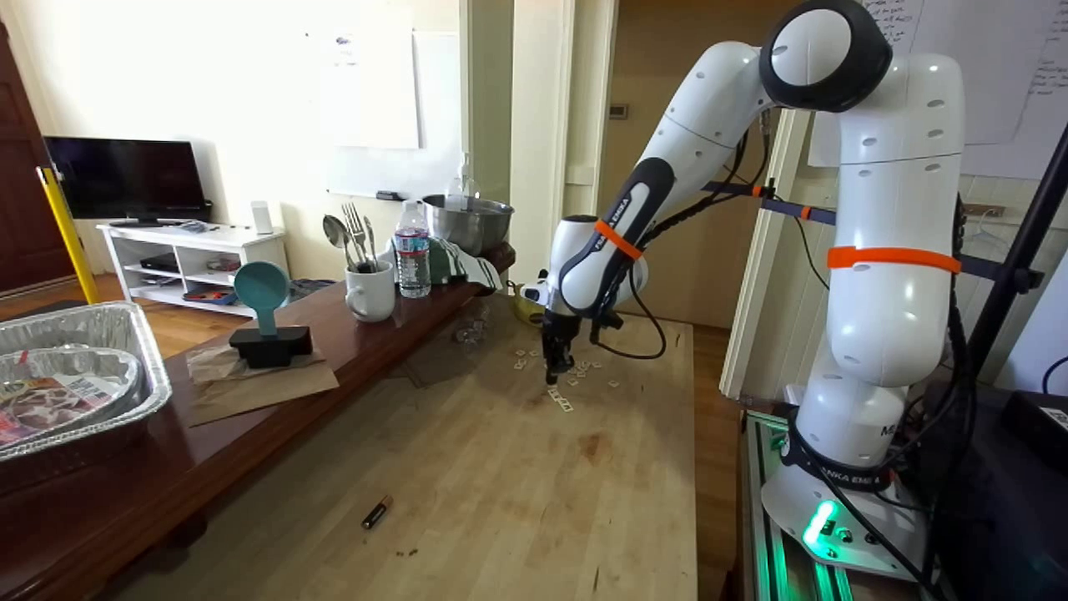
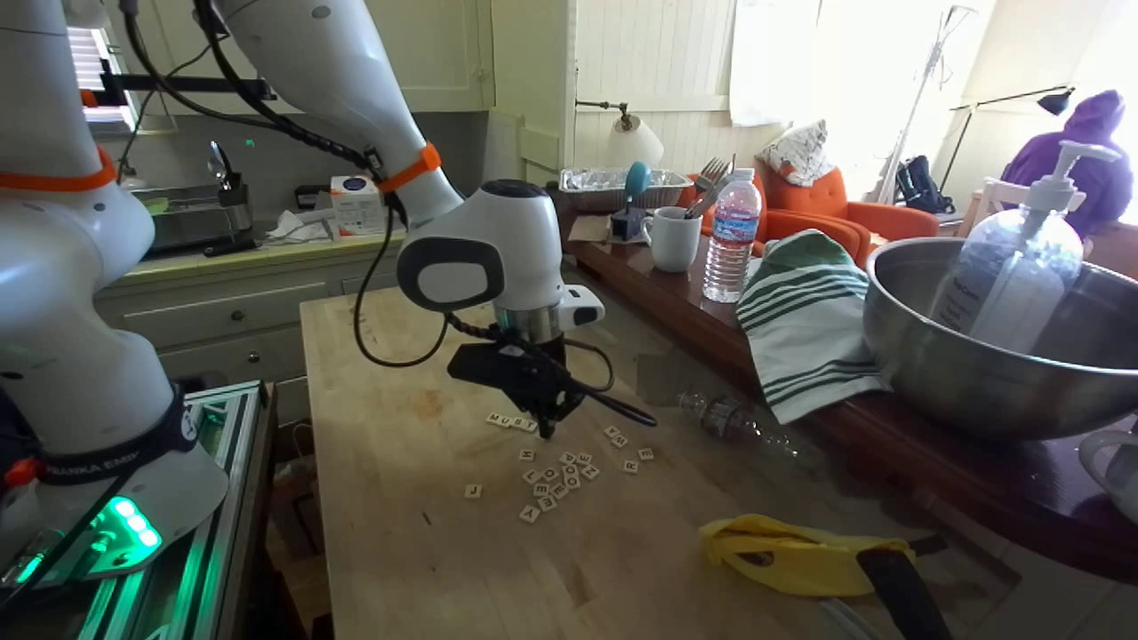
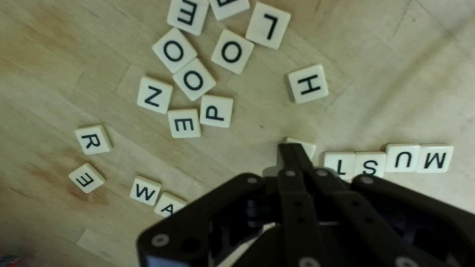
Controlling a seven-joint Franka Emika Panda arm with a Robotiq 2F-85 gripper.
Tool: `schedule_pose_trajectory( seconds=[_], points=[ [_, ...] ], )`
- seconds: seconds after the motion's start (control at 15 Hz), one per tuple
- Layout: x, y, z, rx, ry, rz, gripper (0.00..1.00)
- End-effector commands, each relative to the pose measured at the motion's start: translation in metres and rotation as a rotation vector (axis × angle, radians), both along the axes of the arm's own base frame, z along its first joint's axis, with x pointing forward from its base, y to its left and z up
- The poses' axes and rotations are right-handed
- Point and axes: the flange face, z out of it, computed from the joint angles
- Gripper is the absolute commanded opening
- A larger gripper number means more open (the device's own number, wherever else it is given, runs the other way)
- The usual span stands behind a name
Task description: Add the tile letter y to the already spelt word
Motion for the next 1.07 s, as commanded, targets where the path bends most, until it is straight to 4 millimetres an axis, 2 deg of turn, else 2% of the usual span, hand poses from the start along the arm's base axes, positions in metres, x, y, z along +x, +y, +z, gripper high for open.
schedule_pose_trajectory(
  seconds=[0.0,0.8,1.0],
  points=[
    [-0.0194,0.0129,-0.0249,0.019,0.067,0.045,0.00],
    [-0.0245,0.0180,-0.0256,0.012,0.073,0.096,0.00],
    [-0.0223,0.0175,-0.0202,0.011,0.059,0.093,0.00]
  ],
)
